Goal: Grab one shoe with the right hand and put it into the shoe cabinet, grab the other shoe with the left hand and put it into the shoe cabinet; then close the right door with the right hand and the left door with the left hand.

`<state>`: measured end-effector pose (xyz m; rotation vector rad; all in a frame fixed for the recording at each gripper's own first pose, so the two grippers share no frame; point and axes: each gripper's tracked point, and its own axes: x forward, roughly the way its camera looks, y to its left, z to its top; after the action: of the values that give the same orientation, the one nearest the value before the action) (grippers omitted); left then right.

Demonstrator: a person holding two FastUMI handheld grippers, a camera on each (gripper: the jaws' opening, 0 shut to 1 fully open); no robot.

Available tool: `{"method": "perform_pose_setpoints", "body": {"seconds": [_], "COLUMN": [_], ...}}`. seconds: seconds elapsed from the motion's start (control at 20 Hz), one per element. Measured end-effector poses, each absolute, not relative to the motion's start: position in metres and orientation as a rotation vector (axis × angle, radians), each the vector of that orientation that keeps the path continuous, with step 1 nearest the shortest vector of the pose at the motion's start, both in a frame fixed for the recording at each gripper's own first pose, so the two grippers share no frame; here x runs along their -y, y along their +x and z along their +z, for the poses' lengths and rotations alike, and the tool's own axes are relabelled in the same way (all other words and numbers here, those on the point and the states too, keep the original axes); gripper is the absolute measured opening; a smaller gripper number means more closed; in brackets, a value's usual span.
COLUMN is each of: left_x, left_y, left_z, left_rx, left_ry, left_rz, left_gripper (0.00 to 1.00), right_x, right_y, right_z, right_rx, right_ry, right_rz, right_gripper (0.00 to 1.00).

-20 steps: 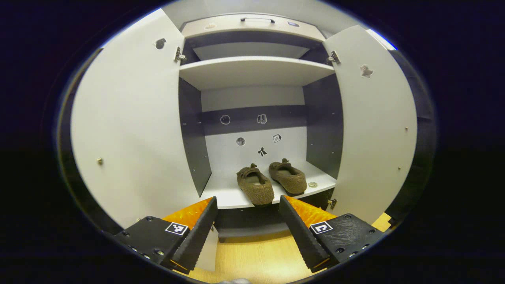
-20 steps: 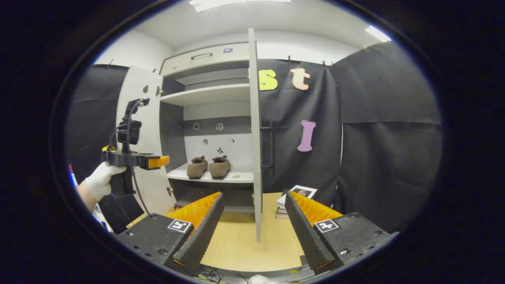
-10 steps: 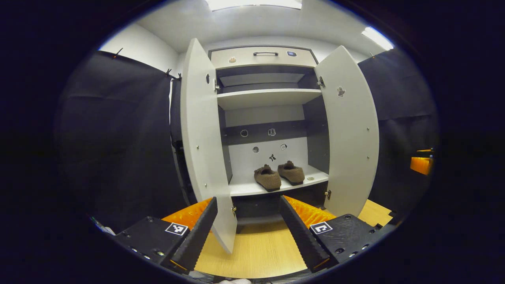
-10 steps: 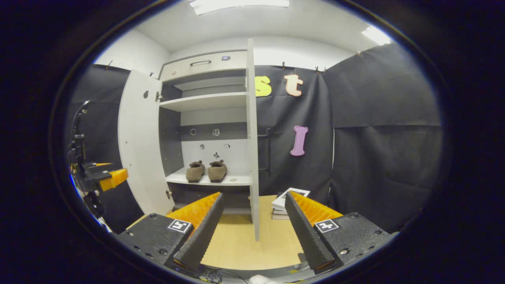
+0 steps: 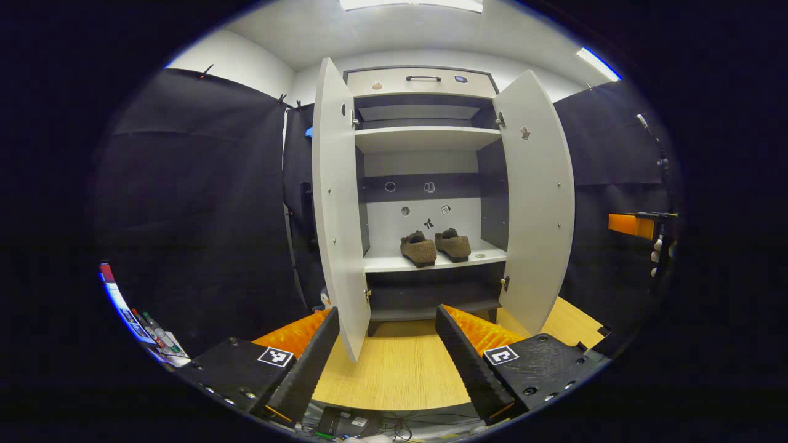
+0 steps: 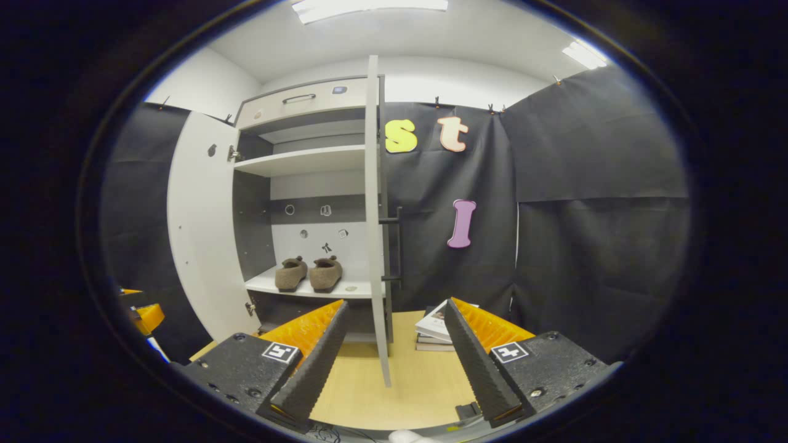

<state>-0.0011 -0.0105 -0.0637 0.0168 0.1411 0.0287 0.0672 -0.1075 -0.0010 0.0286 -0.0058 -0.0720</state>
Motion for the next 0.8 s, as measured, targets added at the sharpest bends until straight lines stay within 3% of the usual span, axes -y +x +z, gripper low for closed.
{"method": "perform_pose_setpoints", "body": {"seconds": [0.45,0.75,0.8], "left_x": [0.045,0.06,0.059], "left_y": [0.017,0.025,0.026], "left_z": [-0.062,-0.064,-0.064], "left_rx": [-0.133,-0.15,-0.154], "left_ry": [0.001,-0.013,-0.009], "left_rz": [0.139,0.214,0.228], "left_gripper": [0.96,0.96,0.96], "right_x": [0.169,0.159,0.156], "right_y": [0.181,0.213,0.212], "right_z": [0.034,0.039,0.04], "right_rx": [0.037,0.014,0.019], "right_ry": [0.037,0.03,0.023], "right_rz": [-0.045,0.074,0.09], "right_gripper": [0.99,0.98,0.94]}}
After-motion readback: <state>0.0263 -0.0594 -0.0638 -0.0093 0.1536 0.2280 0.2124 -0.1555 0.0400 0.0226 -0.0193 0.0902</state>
